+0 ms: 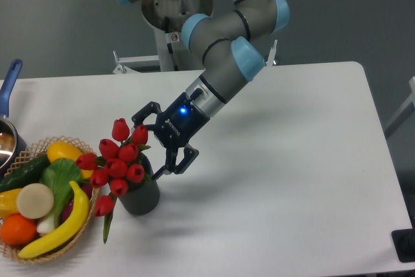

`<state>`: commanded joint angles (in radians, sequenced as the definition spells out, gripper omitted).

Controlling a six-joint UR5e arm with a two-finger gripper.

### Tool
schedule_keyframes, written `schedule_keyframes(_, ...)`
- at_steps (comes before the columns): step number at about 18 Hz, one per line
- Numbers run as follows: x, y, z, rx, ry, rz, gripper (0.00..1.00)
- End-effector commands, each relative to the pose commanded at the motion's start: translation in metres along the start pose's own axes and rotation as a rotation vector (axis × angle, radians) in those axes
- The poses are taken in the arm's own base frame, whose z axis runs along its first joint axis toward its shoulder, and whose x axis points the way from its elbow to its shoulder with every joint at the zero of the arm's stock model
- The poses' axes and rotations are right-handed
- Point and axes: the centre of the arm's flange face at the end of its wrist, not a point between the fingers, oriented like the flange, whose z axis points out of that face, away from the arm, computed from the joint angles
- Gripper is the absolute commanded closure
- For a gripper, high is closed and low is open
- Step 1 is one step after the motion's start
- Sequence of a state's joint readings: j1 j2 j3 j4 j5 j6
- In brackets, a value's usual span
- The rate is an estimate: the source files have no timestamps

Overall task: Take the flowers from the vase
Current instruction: 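Adjust the gripper position around the tulip stems at the vase, then close the gripper on the tulip stems and begin lifting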

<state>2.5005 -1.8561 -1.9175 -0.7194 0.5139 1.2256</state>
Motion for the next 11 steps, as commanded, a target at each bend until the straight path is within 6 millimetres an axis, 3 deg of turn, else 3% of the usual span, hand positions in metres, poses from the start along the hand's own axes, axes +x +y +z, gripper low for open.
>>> schedule_keyframes(6,0.004,-0.003,0.019,-0.005,0.032,0.009,0.0)
schedule_keyframes(11,0.002,-0.005,0.023,-0.005,0.037,0.017,0.04)
